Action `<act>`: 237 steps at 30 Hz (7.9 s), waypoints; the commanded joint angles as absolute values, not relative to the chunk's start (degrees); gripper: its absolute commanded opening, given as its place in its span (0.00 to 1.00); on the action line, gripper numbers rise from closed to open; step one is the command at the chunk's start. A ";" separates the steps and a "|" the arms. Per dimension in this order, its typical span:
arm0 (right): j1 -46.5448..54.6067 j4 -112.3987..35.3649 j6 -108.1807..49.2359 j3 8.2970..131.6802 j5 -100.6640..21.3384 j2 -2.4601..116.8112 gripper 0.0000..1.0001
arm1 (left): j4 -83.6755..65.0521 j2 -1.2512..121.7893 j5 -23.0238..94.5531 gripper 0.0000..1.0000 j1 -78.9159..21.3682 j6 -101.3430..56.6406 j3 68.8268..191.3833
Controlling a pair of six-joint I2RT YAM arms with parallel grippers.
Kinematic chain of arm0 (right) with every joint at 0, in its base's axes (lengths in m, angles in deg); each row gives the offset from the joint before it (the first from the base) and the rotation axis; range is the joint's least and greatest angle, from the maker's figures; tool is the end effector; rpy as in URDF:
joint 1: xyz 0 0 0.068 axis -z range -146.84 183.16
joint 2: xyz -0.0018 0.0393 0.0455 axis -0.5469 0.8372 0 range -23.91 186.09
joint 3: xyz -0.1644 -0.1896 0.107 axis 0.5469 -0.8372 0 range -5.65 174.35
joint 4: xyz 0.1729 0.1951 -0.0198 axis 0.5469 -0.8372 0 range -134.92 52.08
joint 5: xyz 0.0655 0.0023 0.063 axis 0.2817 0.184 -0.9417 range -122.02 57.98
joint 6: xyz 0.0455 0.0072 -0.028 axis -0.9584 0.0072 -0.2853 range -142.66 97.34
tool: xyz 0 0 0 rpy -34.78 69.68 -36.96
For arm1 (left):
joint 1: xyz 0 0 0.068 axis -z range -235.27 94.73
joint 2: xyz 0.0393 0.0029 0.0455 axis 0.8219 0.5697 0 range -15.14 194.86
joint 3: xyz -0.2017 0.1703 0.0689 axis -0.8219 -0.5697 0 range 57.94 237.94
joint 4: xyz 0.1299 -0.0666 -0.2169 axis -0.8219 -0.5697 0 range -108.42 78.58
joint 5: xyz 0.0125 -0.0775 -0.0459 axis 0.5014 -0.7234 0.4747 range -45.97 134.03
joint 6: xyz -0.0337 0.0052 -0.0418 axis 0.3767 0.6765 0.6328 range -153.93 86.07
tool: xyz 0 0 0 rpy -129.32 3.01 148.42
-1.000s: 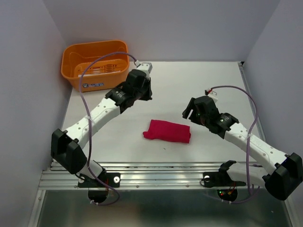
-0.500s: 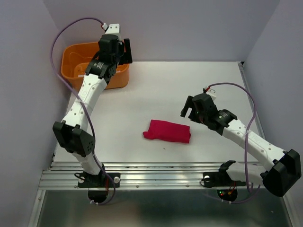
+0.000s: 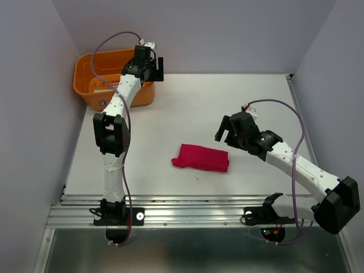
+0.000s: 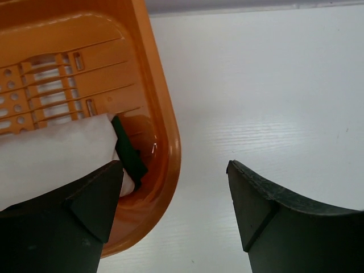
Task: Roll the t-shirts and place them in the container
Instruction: Move the bin to the center of the board, then pick up the T-shirt from the center of the board.
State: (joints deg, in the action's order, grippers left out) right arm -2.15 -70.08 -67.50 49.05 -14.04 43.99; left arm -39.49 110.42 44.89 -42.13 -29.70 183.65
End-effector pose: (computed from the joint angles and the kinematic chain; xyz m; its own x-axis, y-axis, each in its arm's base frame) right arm 0.2093 0.1347 0.2838 -0.6746 0.3442 -0.6530 0.1453 0.9292 0.3397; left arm 0.5019 -0.1164 0.3377 -0.4705 0.0342 -0.8817 0.1803 0.9819 -0.0580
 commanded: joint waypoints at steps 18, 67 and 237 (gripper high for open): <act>-2.00 -69.65 -69.94 47.62 -12.86 41.58 0.96 | -32.87 102.29 31.10 0.72 -30.77 -25.15 169.32; -2.00 -77.04 -71.18 49.20 -10.22 38.40 0.97 | -41.21 81.98 46.22 0.76 -37.41 -20.75 161.04; -2.97 -70.88 -75.12 37.69 -17.34 43.52 0.78 | 2.65 68.36 25.57 0.00 -19.15 10.11 92.83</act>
